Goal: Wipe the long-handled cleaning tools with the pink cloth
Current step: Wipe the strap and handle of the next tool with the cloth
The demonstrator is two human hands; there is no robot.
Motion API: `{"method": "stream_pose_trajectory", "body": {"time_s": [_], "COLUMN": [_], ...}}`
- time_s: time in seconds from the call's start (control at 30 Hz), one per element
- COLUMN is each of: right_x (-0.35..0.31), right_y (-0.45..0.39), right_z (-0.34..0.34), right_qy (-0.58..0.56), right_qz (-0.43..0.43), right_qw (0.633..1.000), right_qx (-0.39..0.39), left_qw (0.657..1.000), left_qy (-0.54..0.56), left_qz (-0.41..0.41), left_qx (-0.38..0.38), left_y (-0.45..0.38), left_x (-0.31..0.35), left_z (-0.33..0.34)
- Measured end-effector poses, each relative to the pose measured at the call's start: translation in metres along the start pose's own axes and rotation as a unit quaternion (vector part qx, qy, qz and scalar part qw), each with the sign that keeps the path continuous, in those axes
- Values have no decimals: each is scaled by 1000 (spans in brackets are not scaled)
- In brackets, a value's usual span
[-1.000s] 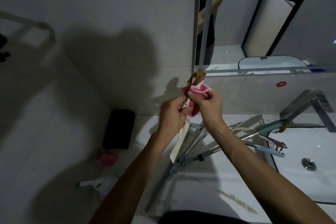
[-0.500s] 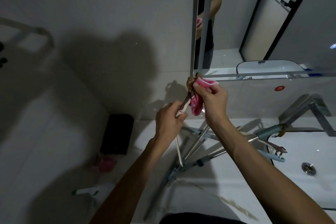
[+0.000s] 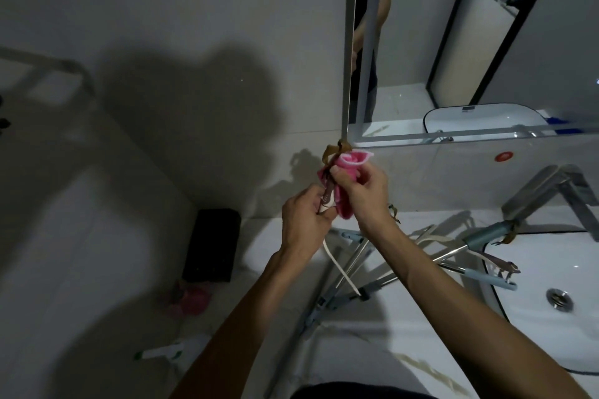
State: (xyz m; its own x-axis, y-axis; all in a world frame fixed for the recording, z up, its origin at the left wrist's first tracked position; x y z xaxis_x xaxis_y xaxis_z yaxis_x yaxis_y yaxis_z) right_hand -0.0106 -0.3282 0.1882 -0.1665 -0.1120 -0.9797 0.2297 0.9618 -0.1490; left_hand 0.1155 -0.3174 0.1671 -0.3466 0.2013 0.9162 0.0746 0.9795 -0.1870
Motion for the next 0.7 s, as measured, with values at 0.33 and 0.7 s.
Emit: {"method": "stream_pose_trajectory", "body": {"time_s": [0.33,0.7], "right_x": [3,10], "right_y": [7,2], "right_z": [3,11], "right_qy": [89,119], "right_qz": [-13,-37], "right_qw": [991,990], "right_qx": [-98,-73], "left_qw": [989,986], "left_qy": [150,160], "left_qz": [-11,-2], "left_qx": [-6,-52], "left_y": [-35,-42], "left_x": [19,5], "left_z": [-26,-34]}}
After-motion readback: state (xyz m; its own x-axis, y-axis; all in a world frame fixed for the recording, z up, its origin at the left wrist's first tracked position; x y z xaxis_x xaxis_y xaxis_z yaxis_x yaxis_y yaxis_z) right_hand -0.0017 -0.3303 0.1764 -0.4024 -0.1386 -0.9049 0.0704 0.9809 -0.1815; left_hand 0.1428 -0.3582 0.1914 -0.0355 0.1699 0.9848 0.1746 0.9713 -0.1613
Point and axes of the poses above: each hand's wrist, its own y-axis away from the middle knuckle, its own z-axis out of the palm, x = y × z, the point moved 2 cm from there along -y, towards the middle knuckle, and after that the axes turned 15 degrees about y, right-handed, at the moved point
